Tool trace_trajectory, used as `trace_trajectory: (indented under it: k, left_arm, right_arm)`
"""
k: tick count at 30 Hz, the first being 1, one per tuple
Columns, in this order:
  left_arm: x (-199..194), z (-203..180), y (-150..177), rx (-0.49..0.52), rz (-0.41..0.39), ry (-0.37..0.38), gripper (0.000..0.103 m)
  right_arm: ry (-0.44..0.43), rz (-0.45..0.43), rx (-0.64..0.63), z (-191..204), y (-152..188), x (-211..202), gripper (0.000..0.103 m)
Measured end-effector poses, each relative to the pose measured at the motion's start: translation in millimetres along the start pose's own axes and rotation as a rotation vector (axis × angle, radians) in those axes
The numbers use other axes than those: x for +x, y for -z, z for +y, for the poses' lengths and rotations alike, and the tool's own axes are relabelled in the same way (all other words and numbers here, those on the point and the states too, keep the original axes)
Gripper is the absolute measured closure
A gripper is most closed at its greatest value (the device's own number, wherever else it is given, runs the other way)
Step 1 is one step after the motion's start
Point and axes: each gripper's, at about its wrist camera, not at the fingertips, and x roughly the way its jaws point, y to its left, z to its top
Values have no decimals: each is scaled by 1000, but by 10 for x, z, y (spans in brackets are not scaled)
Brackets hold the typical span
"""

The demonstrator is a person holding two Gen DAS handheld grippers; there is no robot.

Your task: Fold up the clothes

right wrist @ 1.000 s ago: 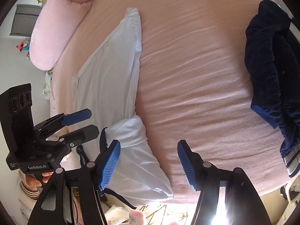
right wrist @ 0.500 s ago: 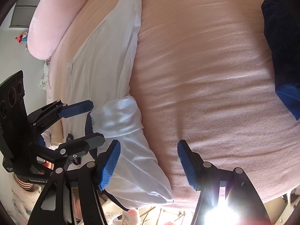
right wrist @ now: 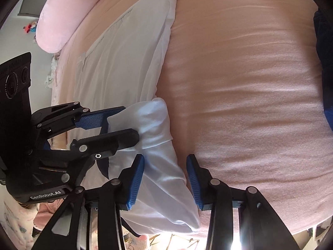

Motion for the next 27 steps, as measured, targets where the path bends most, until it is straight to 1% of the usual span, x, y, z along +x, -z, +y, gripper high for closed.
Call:
trace_trajectory:
  k: [1, 2, 3, 5, 6, 7, 9, 11, 15, 18, 19, 22, 23, 24, 25, 27]
  left_arm:
    - [20, 2, 4, -1, 0, 0, 86]
    - [34, 6, 6, -3, -2, 0, 87]
    - [25, 18, 2, -16, -11, -5, 89]
    - [0, 51, -15, -41, -31, -21, 90]
    - [-11, 73, -26, -54, -40, -27, 90]
    - [-10, 107, -33, -68, -36, -13, 90]
    - [6, 146, -39, -85, -24, -36, 90]
    - [34, 156, -20, -72, -10, -64, 90]
    - [41, 256, 38, -100, 8, -113, 90]
    - [32, 389, 79, -113, 26, -204, 93]
    - [26, 437, 95, -123, 32, -221, 93]
    - [-44, 630, 162, -241, 27, -73, 93]
    - [-84, 638, 162, -254, 12, -28, 93]
    - [-117, 612, 141, -240, 7, -1, 92]
    - [-149, 583, 119, -225, 3, 20, 92]
    - [-195, 501, 57, -199, 5, -8, 90]
  right_arm:
    - [-24, -2, 15, 3, 7, 25, 65]
    - [-47, -3, 29, 6, 14, 50, 72]
    - [-44, -5, 47, 13, 24, 80, 82]
    - [-4, 10, 88, -6, 36, 152, 90]
    - [-11, 11, 104, -7, 42, 169, 92]
    - [-19, 18, 124, -13, 48, 176, 92]
    - [-39, 34, 163, -28, 58, 185, 92]
    - [-43, 46, 165, -27, 66, 187, 92]
    - [-21, 68, 161, -9, 101, 220, 93]
    - [-13, 85, 167, 2, 87, 261, 93]
    - [-10, 86, 161, 23, 85, 268, 93]
    - [0, 86, 140, 88, 79, 287, 93]
    - [4, 87, 133, 110, 77, 294, 93]
    - [7, 87, 126, 132, 75, 300, 93]
    - [5, 84, 118, 128, 81, 296, 93]
    - [-1, 78, 104, 137, 76, 294, 92]
